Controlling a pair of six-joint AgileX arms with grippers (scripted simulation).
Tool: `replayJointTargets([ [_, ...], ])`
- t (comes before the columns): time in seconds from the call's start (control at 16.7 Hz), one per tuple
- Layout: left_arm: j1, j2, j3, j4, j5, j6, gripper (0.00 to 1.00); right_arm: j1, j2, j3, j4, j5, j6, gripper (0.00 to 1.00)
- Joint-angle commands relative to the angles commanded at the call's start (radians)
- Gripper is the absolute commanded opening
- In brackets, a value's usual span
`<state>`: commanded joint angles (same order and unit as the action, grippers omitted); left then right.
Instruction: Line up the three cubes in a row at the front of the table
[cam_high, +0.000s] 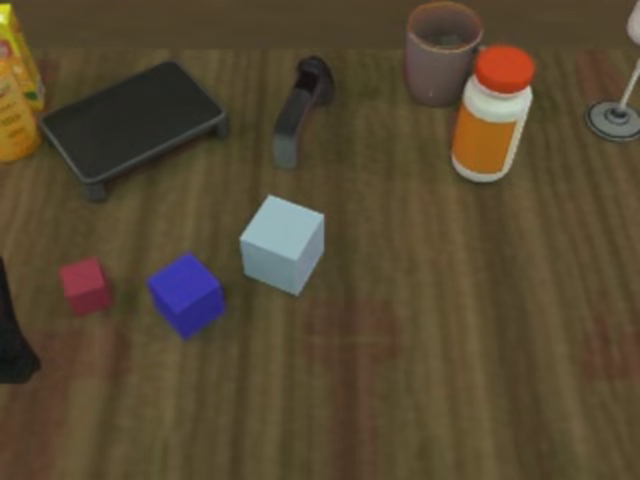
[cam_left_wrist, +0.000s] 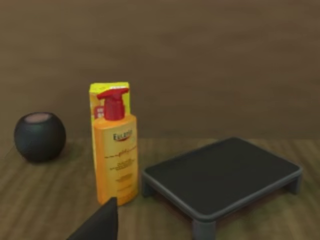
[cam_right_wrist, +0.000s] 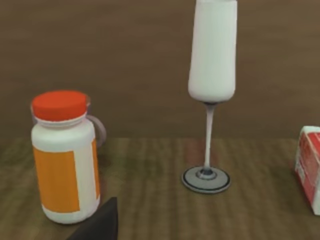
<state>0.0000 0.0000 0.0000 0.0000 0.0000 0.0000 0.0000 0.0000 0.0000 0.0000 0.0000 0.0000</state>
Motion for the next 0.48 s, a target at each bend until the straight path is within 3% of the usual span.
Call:
replayJointTargets([
  [0.24, 0.0, 0.031, 0.03, -0.017, -0.001, 0.021, 1.0, 0.0, 0.0, 0.0, 0.0, 0.0, 0.0, 1.0],
  [0.48, -0.007, 0.22, 0.195, -0.122, -0.003, 0.141, 1.0, 0.0, 0.0, 0.0, 0.0, 0.0, 0.0, 1.0],
])
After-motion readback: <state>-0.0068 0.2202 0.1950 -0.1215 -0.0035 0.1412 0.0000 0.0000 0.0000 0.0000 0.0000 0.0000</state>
